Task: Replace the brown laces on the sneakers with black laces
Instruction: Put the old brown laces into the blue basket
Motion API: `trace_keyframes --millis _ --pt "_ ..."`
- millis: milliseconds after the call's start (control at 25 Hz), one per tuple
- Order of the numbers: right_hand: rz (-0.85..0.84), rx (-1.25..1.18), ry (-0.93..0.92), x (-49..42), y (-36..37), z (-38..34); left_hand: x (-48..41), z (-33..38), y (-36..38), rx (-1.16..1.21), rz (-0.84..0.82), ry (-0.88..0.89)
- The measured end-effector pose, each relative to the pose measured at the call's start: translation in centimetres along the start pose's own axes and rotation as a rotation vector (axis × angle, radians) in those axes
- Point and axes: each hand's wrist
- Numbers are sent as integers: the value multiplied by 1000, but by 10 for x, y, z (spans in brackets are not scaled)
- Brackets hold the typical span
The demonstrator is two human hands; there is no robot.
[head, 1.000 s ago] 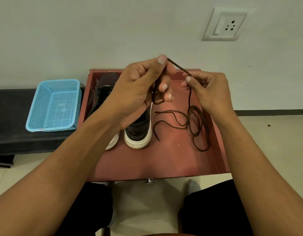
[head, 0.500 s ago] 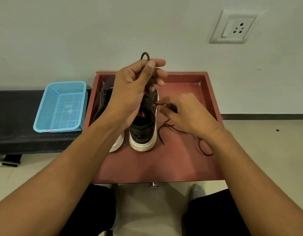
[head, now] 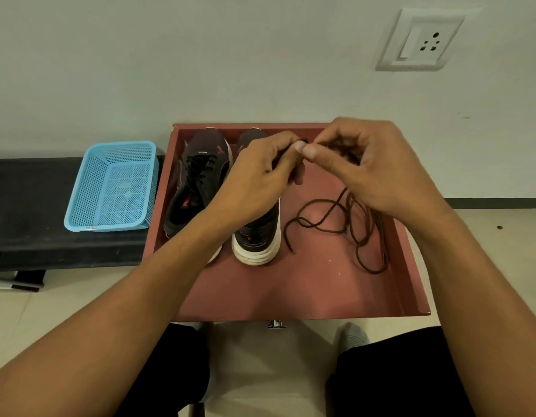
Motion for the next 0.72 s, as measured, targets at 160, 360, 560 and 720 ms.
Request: trace_keyframes --millis 160,360,560,720 --pt "203 -95 57 -3 -5 14 0 11 5 346 -66 -97" --pt "152 -64 117 -5 23 24 1 21 4 665 -112 -111" --pt "-113 99 55 0 50 9 -3 21 -8 864 10 -115" --pt "-274 80 -38 5 49 -9 -7 15 -16 856 98 -169"
Point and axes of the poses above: each hand's wrist, its own x-axis away from the middle knuckle, its own y-axis out of the palm, z = x × y, and after that the axes turned 11 degrees about x, right-handed
